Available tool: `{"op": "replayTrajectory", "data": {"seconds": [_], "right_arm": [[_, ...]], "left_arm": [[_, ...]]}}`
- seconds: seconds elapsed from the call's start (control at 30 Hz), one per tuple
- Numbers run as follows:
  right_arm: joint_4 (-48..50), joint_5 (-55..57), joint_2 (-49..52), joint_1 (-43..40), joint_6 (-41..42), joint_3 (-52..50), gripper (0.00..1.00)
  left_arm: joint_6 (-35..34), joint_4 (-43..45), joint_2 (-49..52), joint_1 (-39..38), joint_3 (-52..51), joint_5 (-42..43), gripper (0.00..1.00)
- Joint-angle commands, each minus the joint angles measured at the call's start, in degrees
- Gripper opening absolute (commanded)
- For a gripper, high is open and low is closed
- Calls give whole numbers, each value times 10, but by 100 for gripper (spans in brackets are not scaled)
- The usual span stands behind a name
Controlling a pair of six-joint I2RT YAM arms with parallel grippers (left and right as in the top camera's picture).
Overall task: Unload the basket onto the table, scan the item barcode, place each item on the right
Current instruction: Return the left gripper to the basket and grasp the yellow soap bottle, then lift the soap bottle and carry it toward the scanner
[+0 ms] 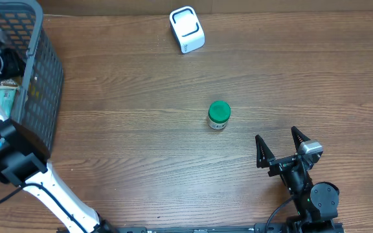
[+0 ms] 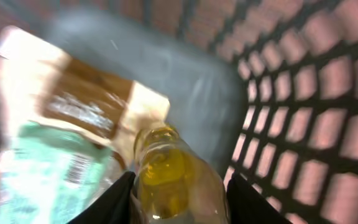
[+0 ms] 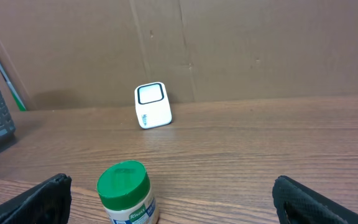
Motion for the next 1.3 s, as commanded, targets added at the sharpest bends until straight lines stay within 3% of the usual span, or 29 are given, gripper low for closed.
{"op": "replayTrajectory", "data": {"seconds": [0.0,0.17,0.3,0.6,0.83,1.27], "right_arm": [[2,5,-5,-2,2,-6,100],[2,5,-5,-2,2,-6,100],[2,5,-5,-2,2,-6,100],[2,5,-5,-2,2,-6,100],[2,5,-5,-2,2,-6,100],[2,5,-5,-2,2,-6,100]], "left_arm": [[-76,28,-122,-4,60,-2,15],[-156,65,-211,-4,89,34,4],[-204,84,-272,-11,91,115,4],[-219,18,-334,-140,91,140,4],[-219,-81,-302,-291,83,20,4],[-251,-139,-108,-477,73,8,5]]}}
